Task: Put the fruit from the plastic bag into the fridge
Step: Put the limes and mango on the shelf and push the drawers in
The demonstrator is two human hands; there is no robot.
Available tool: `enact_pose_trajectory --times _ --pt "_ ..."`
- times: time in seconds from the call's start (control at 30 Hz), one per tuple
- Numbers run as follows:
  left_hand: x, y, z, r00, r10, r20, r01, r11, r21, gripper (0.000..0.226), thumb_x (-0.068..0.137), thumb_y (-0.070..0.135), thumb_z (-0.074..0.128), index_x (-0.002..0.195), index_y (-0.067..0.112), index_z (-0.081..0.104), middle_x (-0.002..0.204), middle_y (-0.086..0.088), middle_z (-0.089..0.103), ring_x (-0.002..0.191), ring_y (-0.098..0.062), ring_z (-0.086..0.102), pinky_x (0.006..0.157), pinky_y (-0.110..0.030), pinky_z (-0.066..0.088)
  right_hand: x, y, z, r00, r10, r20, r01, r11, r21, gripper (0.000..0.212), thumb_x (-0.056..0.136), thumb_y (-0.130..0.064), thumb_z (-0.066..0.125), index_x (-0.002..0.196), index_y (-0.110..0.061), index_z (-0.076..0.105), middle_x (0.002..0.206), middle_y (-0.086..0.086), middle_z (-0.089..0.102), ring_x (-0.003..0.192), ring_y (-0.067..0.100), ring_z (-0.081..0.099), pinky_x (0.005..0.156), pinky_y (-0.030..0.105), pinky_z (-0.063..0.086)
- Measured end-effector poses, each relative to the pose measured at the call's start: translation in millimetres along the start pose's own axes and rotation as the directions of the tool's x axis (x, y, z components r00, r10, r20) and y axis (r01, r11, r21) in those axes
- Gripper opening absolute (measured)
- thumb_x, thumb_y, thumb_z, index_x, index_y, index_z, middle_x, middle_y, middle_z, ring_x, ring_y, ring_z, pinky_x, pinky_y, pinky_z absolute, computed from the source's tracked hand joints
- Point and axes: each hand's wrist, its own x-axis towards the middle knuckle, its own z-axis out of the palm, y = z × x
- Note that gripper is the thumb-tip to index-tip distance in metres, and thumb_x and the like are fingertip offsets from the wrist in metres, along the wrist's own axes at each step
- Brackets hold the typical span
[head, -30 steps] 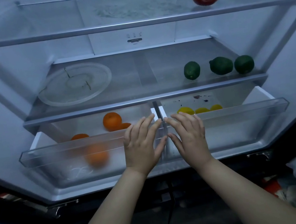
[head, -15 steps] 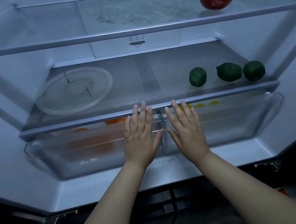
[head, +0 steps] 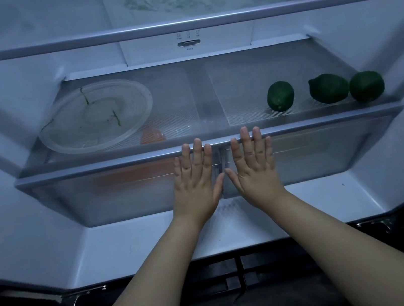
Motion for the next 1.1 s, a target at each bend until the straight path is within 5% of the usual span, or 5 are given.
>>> enact_pose_trajectory --times 0.37,0.6,0.9,1.1 --pt "0 1 4 1.0 -0.002 0.03 0.0 0.998 0.06 0.08 0.095 0.043 0.039 0.147 0.01 -0.011 0.155 -0.007 -0.023 0.143 -0.029 -0.015 0.117 -0.044 -0.002 3 -3 5 1.0 0.01 0.01 -0.01 1.0 0.013 0.081 0.096 -0.045 0.037 0.147 -0.013 -0.017 0.153 0.01 -0.028 0.142 0.034 -0.02 0.115 0.052 -0.005" --pt "0 5 -39 0.972 -0.045 0.23 0.037 0.999 0.039 0.068 0.093 0.04 0.037 0.149 0.011 0.013 0.157 -0.009 0.01 0.145 -0.027 0.004 0.115 -0.046 0.015 1 -8 -42 0.967 0.028 0.253 -0.019 0.999 -0.04 0.074 0.093 -0.039 0.04 0.15 -0.009 0.006 0.157 0.015 -0.001 0.145 0.035 -0.001 0.116 0.052 0.009" --pt "-20 19 -121 0.861 -0.264 0.435 0.223 0.964 0.144 0.079 0.084 0.062 0.003 0.149 0.019 0.017 0.158 -0.001 0.008 0.145 -0.02 0.005 0.114 -0.043 0.013 8 -8 -117 0.89 -0.003 0.456 -0.075 0.986 0.152 0.063 0.097 -0.036 0.039 0.149 -0.01 0.015 0.158 0.009 0.012 0.146 0.024 0.006 0.118 0.037 0.01" --pt "-48 52 -184 0.906 -0.263 0.333 0.24 0.964 0.11 0.063 0.089 0.054 0.027 0.13 0.015 0.054 0.137 -0.008 0.051 0.126 -0.028 0.046 0.099 -0.042 0.038 -29 -7 -175 0.891 -0.045 0.452 -0.098 0.953 0.287 0.058 0.099 -0.036 0.036 0.148 -0.01 0.021 0.154 0.006 0.025 0.142 0.02 0.021 0.113 0.031 0.019"
